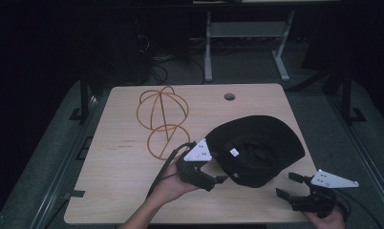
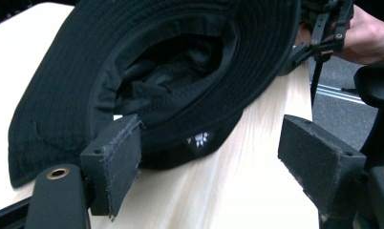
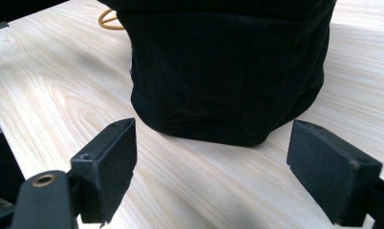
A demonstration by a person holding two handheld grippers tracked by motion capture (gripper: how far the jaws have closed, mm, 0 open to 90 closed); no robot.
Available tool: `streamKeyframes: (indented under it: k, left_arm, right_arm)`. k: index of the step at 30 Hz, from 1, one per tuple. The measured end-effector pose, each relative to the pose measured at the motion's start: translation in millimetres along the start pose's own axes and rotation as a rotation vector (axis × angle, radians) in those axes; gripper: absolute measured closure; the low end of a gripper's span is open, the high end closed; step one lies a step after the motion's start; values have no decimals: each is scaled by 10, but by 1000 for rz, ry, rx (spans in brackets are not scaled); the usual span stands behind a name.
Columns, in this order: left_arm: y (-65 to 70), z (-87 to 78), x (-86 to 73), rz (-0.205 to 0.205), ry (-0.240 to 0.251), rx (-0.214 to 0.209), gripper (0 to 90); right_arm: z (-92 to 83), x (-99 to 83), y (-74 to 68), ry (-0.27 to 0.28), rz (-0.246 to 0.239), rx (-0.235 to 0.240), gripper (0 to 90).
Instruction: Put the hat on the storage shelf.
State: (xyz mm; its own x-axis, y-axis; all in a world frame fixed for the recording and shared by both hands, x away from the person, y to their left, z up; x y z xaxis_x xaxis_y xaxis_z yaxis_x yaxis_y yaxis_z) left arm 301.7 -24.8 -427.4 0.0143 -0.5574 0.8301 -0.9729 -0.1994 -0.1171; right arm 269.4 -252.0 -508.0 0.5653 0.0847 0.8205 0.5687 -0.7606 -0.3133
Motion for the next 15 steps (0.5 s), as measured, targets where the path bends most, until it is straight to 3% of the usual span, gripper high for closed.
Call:
streamKeyframes:
  k: [5, 10, 15]
  left_arm:
    - [-21, 132, 20, 23, -43, -15, 225]
    - [-51, 297, -60, 40, -99, -18, 222]
    - [-60, 390, -137, 55, -140, -15, 390]
  right_arm:
    - [4, -3, -2, -2, 0, 3, 167]
    - [12, -7, -13, -6, -5, 5, 167]
    - [24, -12, -28, -12, -11, 9, 167]
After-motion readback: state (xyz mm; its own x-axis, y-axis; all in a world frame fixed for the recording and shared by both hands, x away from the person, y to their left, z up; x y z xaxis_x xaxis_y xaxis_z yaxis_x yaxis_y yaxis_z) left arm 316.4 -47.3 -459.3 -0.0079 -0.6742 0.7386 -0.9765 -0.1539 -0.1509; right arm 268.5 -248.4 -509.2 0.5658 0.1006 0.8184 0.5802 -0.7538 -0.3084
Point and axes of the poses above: each handheld gripper's, and its own axes: z roughly forward along the jaws, x roughly out of its top, y roughly to its right, the point moved 10 cm from there along z, roughly forward along the jaws, and after that the axes turned 9 degrees about z, right-handed, at the moved point
